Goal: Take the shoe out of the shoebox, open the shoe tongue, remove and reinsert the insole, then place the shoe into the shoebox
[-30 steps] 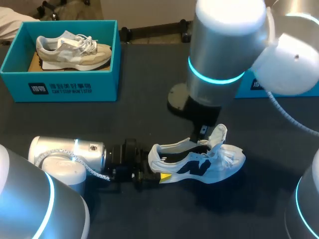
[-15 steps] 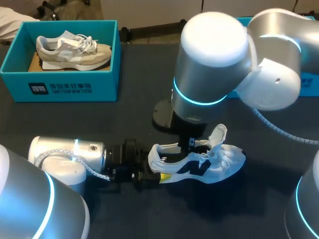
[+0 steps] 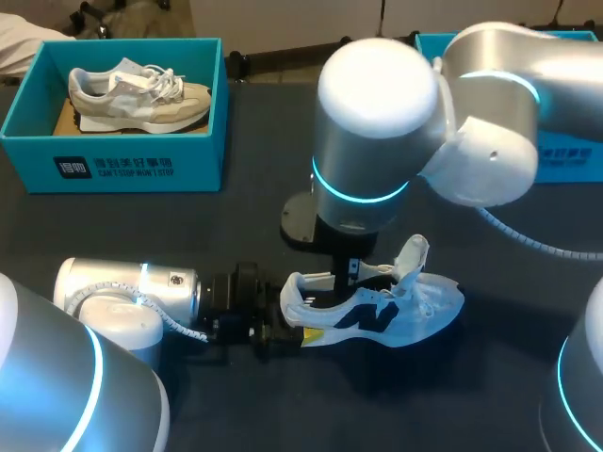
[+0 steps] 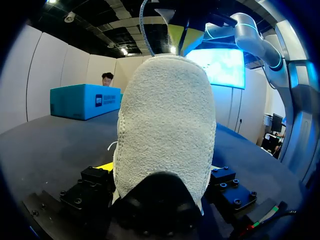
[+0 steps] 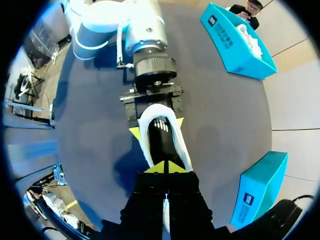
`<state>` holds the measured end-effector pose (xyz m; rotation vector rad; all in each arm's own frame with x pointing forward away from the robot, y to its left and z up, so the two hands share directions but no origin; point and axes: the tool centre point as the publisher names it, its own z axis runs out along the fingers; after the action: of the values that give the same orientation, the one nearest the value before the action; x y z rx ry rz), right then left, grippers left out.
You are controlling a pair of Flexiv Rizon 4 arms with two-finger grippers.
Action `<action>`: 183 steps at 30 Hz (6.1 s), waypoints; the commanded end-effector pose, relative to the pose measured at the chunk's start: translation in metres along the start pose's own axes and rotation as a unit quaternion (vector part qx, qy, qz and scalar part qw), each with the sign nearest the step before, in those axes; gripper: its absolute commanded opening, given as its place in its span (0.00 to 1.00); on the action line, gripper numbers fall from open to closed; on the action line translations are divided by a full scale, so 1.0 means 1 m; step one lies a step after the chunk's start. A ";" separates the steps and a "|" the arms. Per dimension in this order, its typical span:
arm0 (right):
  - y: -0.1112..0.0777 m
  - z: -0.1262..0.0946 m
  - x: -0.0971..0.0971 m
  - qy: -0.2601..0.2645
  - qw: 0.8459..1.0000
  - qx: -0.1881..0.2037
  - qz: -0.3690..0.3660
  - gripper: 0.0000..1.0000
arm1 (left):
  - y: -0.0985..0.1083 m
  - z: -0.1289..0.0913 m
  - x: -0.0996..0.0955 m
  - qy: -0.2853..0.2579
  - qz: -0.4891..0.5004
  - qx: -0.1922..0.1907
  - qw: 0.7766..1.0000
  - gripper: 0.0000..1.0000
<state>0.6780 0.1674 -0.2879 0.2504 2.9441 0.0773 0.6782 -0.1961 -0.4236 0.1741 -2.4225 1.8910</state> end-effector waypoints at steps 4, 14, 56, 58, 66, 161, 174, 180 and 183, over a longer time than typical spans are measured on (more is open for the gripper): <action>0.007 0.031 -0.003 -0.006 1.000 0.005 -0.007 0.00 | 0.007 -0.003 -0.001 0.000 -0.001 -0.002 1.000 0.00; -0.005 0.054 -0.004 -0.024 0.999 0.024 -0.030 0.00 | 0.007 -0.003 -0.001 0.000 -0.001 -0.002 1.000 0.00; -0.013 0.102 -0.015 -0.020 0.998 0.022 -0.048 0.00 | 0.007 -0.003 -0.001 0.000 -0.001 -0.002 1.000 0.00; -0.019 0.100 -0.015 -0.024 0.998 0.024 -0.044 0.00 | 0.007 -0.003 -0.001 0.000 -0.001 -0.002 1.000 0.00; -0.038 0.090 -0.017 -0.043 0.998 0.032 -0.031 0.18 | 0.007 -0.003 -0.001 0.000 -0.001 -0.002 1.000 0.00; -0.036 0.077 0.002 -0.035 0.999 0.016 0.016 0.10 | 0.007 -0.003 -0.001 0.000 -0.001 -0.002 1.000 0.00; -0.023 0.100 -0.005 -0.039 0.999 0.014 0.010 0.25 | 0.007 -0.003 -0.001 0.000 -0.001 -0.002 1.000 0.00; -0.021 0.103 -0.008 -0.047 0.999 0.006 0.011 0.32 | 0.007 -0.003 -0.001 0.000 -0.001 -0.002 1.000 0.00; -0.020 0.103 -0.010 -0.050 0.999 0.008 0.010 0.35 | 0.007 -0.003 -0.001 0.000 -0.001 -0.002 1.000 0.00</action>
<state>0.7041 0.1471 -0.3861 0.2798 2.8476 0.0477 0.6778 -0.1933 -0.4234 0.1732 -2.4223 1.8892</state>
